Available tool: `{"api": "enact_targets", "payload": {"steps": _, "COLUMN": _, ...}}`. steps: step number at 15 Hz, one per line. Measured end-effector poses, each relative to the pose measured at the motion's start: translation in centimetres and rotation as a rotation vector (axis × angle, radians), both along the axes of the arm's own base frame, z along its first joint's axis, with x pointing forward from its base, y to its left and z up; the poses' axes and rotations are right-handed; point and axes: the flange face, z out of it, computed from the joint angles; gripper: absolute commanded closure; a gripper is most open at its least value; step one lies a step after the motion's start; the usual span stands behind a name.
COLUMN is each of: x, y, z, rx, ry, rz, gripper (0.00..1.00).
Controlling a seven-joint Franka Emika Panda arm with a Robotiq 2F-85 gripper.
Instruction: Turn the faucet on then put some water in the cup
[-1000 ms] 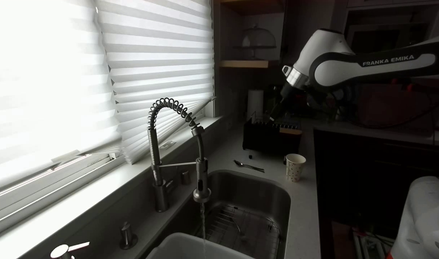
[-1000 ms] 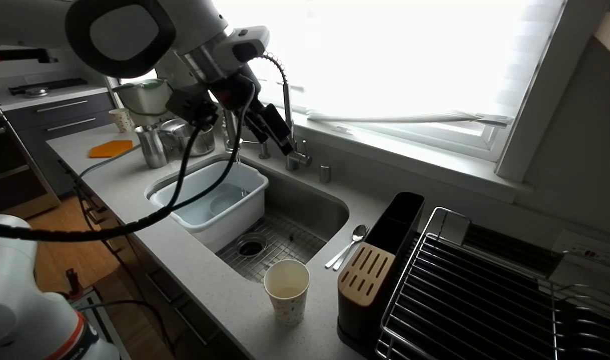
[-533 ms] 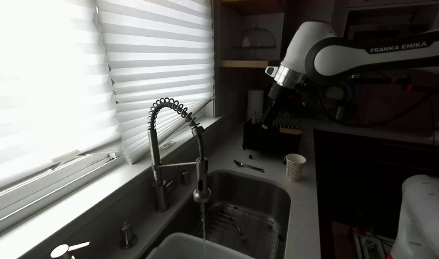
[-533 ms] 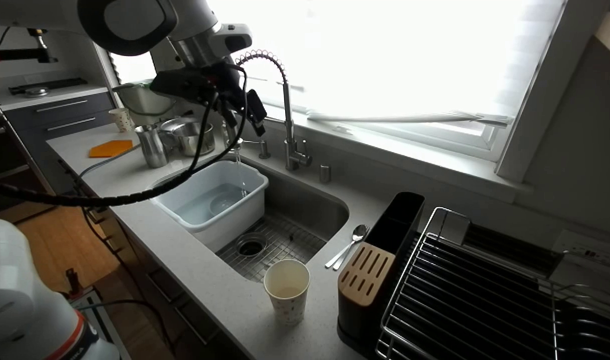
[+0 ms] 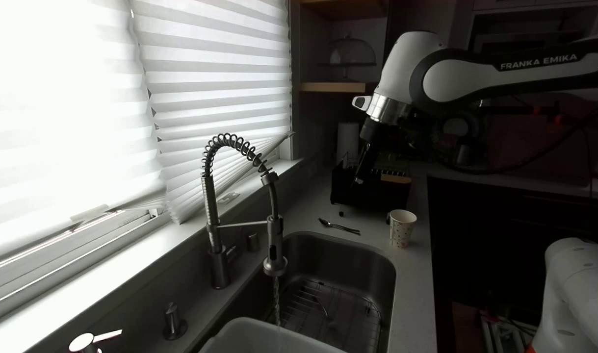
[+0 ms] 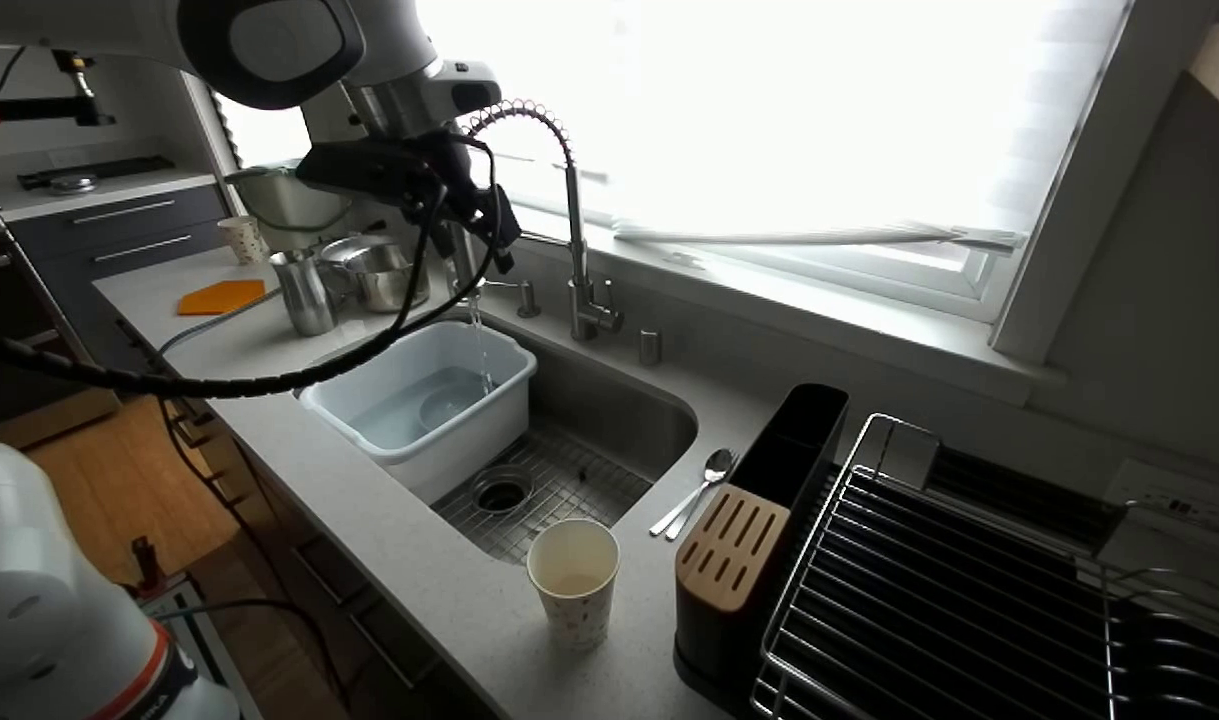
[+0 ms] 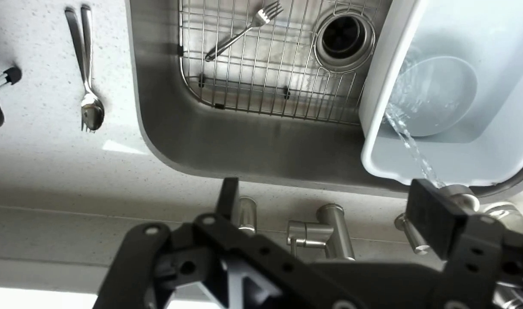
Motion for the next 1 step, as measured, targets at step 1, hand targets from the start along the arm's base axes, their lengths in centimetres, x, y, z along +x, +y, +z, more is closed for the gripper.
{"api": "enact_targets", "payload": {"steps": 1, "x": 0.03, "y": 0.00, "z": 0.01, "rx": 0.000, "ry": 0.000, "rz": 0.001, "gripper": 0.00}}
